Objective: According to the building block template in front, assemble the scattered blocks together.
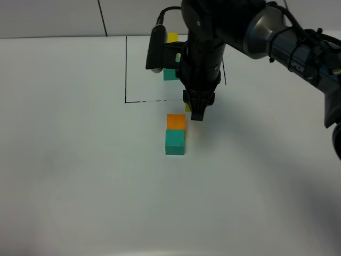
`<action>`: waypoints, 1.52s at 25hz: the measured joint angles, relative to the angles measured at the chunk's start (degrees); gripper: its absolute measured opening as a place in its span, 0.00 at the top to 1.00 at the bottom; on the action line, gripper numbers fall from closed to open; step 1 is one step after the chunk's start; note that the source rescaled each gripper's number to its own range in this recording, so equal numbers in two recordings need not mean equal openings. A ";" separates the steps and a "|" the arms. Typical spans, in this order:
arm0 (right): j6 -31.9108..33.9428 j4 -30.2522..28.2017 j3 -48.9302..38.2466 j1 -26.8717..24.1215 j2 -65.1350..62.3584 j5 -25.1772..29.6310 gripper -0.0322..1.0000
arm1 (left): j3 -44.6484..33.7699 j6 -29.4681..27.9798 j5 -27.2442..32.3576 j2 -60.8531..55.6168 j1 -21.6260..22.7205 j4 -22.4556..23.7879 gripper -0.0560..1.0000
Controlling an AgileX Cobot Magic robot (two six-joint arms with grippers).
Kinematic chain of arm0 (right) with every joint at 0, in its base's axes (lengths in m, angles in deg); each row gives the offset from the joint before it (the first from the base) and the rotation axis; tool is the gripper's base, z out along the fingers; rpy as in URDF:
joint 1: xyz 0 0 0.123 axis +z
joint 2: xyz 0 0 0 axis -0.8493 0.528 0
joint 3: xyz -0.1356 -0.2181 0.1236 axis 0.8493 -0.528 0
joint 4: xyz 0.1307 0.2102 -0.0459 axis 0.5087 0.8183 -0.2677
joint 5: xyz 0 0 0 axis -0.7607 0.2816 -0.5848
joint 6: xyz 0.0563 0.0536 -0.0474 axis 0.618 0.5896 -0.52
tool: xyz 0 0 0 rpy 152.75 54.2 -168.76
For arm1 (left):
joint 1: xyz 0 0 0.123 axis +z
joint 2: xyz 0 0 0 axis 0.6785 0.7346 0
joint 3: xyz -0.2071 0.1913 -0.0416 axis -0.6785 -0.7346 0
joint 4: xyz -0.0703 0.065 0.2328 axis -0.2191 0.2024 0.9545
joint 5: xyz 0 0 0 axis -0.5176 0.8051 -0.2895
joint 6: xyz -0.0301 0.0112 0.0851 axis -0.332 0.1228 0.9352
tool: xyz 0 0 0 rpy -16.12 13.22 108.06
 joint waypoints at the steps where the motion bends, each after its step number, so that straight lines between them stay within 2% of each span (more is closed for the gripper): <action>1: 0.00 0.10 1.20 0.16 0.99 0.00 0.95 | 0.00 0.00 0.00 0.00 0.00 0.00 0.23; 14: -0.01 2.63 3.22 2.58 3.98 0.38 0.95 | 0.00 0.00 0.00 0.00 0.00 0.00 0.23; 38: 3.00 1.56 5.04 2.58 7.99 0.40 0.95 | 0.00 0.00 0.00 0.00 0.00 0.00 0.23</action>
